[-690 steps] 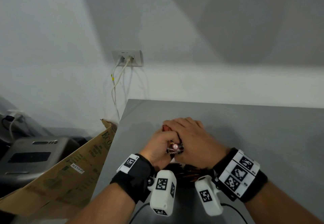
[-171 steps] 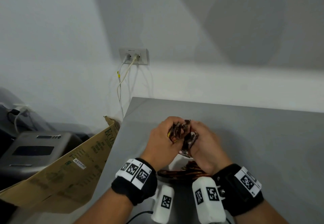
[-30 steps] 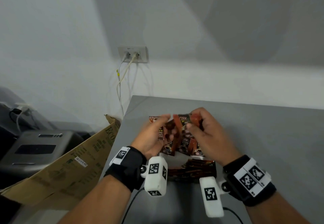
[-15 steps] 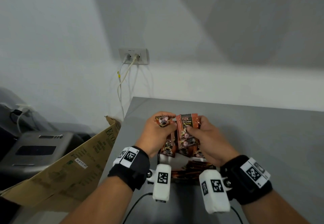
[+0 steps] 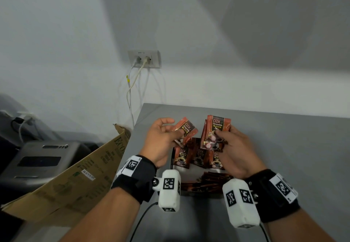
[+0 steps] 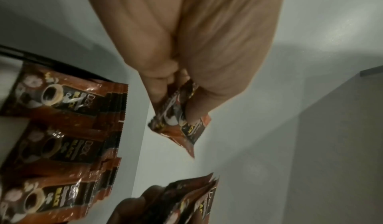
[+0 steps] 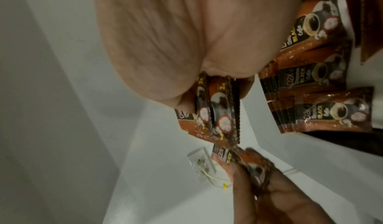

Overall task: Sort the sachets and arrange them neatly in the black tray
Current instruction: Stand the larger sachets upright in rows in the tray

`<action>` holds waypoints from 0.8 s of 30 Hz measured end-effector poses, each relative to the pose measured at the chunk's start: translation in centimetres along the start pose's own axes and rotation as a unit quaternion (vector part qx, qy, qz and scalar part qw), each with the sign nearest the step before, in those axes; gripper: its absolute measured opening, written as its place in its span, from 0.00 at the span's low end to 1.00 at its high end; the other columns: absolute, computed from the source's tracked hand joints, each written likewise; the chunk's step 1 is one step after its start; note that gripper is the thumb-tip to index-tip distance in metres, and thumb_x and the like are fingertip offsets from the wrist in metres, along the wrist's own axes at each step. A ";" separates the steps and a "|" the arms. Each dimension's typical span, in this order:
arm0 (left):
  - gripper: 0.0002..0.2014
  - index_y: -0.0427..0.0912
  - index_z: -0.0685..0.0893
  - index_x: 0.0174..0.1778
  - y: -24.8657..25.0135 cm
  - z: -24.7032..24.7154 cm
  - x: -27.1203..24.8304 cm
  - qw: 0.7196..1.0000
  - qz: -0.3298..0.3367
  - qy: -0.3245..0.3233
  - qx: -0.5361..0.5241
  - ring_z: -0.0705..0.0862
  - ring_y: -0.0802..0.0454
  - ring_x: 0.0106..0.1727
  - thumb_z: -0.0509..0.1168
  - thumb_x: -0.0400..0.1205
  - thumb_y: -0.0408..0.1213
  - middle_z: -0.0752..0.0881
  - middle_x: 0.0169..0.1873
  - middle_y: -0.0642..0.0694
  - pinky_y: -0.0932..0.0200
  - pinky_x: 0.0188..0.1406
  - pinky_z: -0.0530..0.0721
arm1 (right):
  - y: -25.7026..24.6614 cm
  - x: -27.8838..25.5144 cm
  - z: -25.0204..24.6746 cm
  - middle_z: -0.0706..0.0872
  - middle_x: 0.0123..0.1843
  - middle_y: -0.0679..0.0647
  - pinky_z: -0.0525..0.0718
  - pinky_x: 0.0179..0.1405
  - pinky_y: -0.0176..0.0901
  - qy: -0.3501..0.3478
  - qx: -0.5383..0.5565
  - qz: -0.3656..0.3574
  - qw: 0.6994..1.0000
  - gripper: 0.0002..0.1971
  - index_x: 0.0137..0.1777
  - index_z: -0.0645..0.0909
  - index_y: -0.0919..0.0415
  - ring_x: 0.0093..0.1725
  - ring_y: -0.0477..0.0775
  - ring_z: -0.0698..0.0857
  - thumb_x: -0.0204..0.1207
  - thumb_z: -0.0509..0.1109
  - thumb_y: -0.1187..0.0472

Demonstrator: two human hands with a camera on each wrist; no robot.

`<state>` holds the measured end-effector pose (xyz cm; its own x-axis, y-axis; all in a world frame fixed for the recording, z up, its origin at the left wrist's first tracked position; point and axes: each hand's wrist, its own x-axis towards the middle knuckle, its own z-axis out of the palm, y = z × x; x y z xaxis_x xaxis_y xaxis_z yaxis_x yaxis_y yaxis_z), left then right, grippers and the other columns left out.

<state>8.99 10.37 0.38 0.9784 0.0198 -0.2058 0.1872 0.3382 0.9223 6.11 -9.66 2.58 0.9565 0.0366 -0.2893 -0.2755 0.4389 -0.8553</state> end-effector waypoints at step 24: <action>0.11 0.25 0.84 0.56 -0.2 3.0 -3.0 0.974 -0.155 -0.127 -0.109 0.90 0.38 0.44 0.60 0.84 0.27 0.88 0.46 0.28 0.49 0.44 0.90 | -1.7 -1.7 2.0 0.42 0.89 0.36 0.46 0.86 0.43 -0.176 -0.653 -0.183 0.713 0.69 0.89 0.40 0.43 0.87 0.38 0.40 0.56 0.86 0.37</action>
<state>6.30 7.46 1.76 0.8732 -0.3385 -0.3506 0.4809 0.4828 0.7319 5.20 -8.71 5.39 0.8883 0.4591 -0.0138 0.3657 -0.7252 -0.5834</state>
